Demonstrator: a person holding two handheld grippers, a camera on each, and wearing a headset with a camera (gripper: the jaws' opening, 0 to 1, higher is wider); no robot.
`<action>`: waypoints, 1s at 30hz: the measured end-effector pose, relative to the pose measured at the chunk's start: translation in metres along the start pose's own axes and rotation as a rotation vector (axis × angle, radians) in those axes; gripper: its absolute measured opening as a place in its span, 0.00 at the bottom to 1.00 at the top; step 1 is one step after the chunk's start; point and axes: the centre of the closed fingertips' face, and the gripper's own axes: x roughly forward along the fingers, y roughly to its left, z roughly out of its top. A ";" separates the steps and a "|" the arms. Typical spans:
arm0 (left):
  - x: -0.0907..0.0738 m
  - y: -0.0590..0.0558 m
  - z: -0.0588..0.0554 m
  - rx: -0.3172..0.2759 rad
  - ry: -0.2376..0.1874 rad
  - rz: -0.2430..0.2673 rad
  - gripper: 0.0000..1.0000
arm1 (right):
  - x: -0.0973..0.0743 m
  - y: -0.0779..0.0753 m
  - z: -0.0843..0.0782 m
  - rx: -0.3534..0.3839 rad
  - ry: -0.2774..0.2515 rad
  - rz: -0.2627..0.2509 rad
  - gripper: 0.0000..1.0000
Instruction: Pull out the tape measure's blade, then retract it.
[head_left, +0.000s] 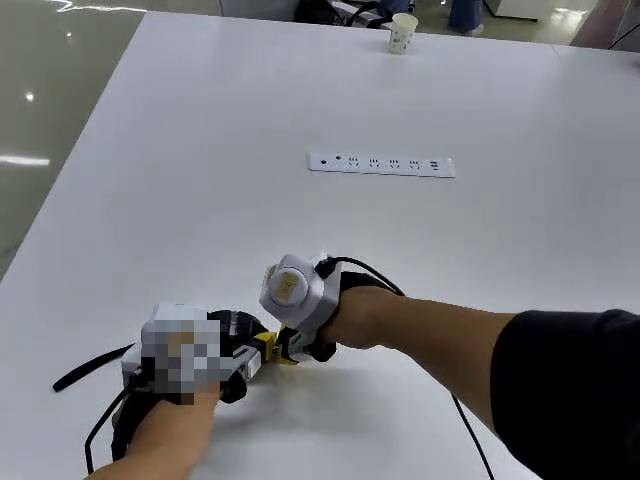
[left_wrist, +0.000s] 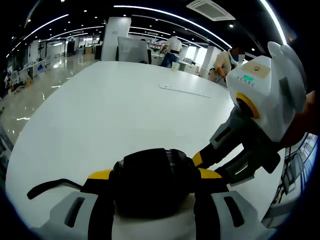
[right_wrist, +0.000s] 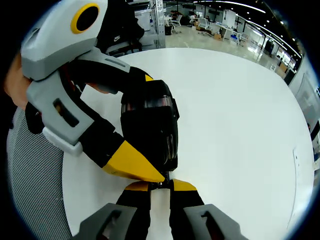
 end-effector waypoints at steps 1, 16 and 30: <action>0.000 0.000 0.000 0.000 0.000 0.000 0.60 | 0.000 0.000 0.000 0.001 0.000 0.001 0.10; 0.001 -0.001 0.000 0.013 0.003 0.002 0.61 | 0.000 0.001 0.000 0.012 -0.012 0.003 0.12; -0.003 -0.002 0.004 0.033 0.017 -0.044 0.61 | -0.008 -0.004 -0.002 0.041 -0.060 -0.079 0.17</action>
